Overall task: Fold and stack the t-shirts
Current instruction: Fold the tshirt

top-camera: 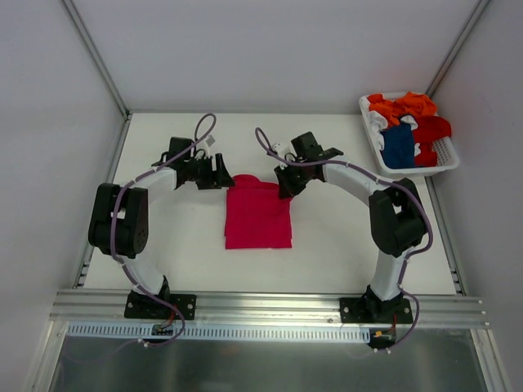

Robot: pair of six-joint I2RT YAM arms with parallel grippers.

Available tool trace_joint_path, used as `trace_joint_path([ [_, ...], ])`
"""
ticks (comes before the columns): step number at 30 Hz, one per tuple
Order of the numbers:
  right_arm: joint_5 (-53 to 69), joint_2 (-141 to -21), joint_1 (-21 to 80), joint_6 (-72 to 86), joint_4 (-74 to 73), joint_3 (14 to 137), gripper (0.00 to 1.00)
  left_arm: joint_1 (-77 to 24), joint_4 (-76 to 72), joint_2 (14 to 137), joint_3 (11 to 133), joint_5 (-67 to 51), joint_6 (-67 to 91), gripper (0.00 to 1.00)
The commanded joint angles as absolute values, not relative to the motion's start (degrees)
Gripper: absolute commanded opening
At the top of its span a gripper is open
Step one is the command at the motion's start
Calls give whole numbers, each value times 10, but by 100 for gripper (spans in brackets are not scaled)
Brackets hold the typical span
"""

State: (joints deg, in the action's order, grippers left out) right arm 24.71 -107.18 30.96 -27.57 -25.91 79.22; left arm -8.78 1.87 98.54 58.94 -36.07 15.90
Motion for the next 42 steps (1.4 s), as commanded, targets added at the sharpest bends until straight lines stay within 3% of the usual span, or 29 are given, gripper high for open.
trace_joint_path([
  [1, 268, -1060, 313, -272, -262, 801, 0, -84, 3, 998, 577, -383, 162, 67],
  [7, 271, -1047, 313, -263, -256, 791, 1, -85, -31, 1010, 561, -400, 172, 63],
  [13, 268, -1046, 313, -256, -257, 788, 0, -85, -50, 1013, 564, -412, 181, 51],
  [15, 263, -1046, 313, -254, -255, 789, 0, -85, -49, 1020, 566, -417, 184, 43],
  [23, 265, -1056, 313, -247, -254, 801, 0, -85, -52, 1028, 556, -422, 182, 41],
  [25, 265, -1057, 312, -246, -253, 801, 1, -84, -52, 1029, 556, -424, 182, 36],
  [27, 264, -1058, 313, -243, -253, 802, 1, -85, -53, 1027, 554, -425, 180, 29],
  [28, 264, -1058, 312, -242, -253, 802, 0, -85, -52, 1025, 553, -425, 178, 15],
  [30, 264, -1056, 311, -231, -253, 802, 0, -85, -52, 1020, 548, -424, 174, 0],
  [42, 259, -976, 283, -187, -225, 749, 1, -73, -51, 887, 510, -381, 163, 0],
])
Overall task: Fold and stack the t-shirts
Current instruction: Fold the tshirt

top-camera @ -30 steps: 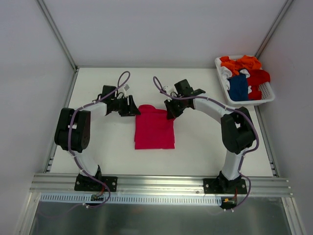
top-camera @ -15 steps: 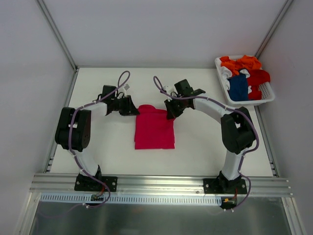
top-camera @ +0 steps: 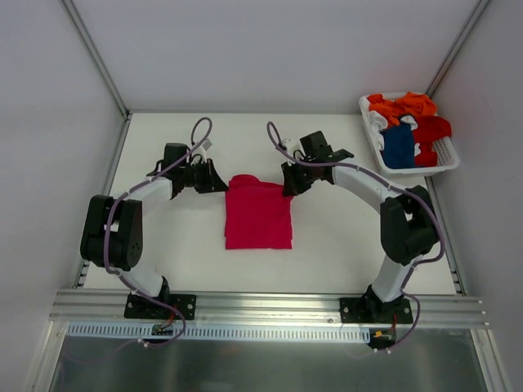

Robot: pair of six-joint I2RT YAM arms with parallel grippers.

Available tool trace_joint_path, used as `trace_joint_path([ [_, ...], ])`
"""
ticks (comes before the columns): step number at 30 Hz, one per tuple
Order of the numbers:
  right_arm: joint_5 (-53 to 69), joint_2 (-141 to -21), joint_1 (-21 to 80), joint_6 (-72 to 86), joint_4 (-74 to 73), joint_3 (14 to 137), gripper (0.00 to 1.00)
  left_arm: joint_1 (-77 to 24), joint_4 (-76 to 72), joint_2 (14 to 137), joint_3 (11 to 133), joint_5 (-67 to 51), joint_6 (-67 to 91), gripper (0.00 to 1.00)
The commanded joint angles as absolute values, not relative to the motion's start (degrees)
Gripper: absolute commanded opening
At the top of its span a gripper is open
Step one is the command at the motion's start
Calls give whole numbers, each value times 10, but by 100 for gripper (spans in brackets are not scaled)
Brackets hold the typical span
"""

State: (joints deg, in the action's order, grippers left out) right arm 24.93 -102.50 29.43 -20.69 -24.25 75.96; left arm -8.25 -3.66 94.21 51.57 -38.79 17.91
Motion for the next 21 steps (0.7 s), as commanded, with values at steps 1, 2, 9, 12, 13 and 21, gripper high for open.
trace_joint_path([
  [1, 259, -960, 280, -185, -215, 733, 0, -72, -51, 873, 508, -375, 163, 0],
  [2, 259, -952, 276, -180, -210, 724, 0, -72, -51, 868, 507, -373, 162, 0],
  [9, 263, -926, 265, -185, -200, 693, 0, -71, -54, 871, 518, -369, 163, 0],
  [12, 264, -925, 260, -185, -192, 686, 1, -71, -56, 875, 521, -365, 162, 0],
  [13, 266, -925, 259, -185, -192, 688, 1, -72, -55, 875, 522, -364, 163, 0],
  [21, 266, -918, 258, -178, -182, 696, 1, -73, -55, 853, 528, -362, 180, 0],
])
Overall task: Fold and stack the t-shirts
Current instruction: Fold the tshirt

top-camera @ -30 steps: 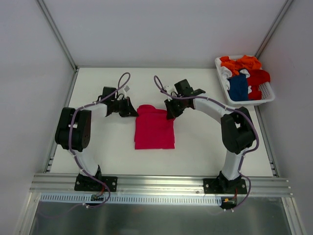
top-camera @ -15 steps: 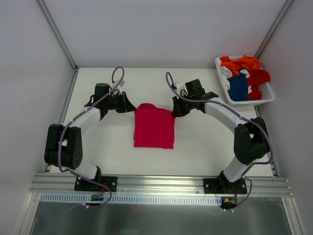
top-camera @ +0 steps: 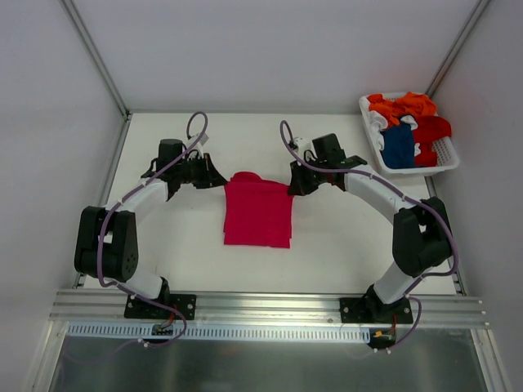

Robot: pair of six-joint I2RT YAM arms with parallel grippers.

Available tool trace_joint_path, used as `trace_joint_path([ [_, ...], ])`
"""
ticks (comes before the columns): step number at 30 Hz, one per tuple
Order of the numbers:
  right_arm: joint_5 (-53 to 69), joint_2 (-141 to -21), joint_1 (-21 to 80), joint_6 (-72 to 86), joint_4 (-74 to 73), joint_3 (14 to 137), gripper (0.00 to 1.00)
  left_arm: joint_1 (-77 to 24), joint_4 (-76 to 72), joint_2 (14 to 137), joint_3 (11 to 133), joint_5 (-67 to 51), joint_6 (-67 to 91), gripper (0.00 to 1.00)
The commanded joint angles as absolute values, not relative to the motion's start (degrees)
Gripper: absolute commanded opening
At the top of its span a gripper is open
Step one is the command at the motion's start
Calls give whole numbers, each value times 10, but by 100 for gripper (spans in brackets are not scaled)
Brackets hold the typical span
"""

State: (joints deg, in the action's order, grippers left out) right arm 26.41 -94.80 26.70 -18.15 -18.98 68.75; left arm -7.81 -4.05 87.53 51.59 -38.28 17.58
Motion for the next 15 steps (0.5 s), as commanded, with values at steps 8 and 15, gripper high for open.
trace_joint_path([
  [8, 277, -901, 257, -162, -164, 698, 0, -73, -39, 849, 576, -374, 195, 0],
  [15, 282, -918, 252, -163, -152, 712, 1, -73, -28, 877, 609, -378, 195, 0],
])
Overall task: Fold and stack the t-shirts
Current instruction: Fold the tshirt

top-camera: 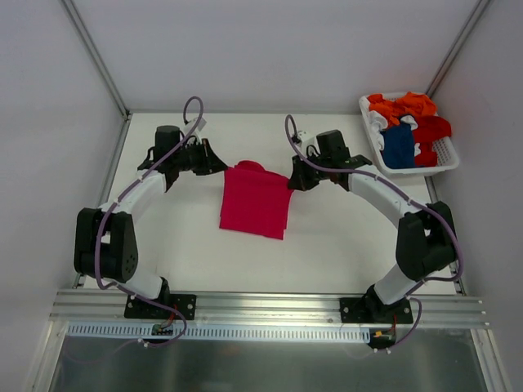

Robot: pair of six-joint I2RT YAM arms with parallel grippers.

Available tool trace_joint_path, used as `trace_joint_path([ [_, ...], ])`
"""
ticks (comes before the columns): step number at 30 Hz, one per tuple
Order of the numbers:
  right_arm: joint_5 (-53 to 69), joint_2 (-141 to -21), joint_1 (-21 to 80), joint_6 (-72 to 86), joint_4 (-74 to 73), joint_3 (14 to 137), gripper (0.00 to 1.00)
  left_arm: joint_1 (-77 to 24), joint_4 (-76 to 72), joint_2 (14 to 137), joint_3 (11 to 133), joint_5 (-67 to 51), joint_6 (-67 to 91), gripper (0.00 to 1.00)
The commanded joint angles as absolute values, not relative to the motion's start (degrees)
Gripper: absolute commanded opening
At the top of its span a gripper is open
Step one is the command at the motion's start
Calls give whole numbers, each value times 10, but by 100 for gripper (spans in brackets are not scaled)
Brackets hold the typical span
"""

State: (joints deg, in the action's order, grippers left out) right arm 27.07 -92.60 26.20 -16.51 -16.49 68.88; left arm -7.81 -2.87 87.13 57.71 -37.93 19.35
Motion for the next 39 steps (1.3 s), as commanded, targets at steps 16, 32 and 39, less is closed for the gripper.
trace_joint_path([
  [16, 264, -1060, 219, -144, -151, 812, 1, -76, -18, 1052, 777, -381, 212, 0],
  [32, 204, -1120, 194, -42, -216, 938, 87, -77, 55, 1146, 928, -307, 191, 99],
  [39, 173, -1015, 230, 116, -196, 793, 93, -77, 92, 1052, 776, -283, 201, 99],
])
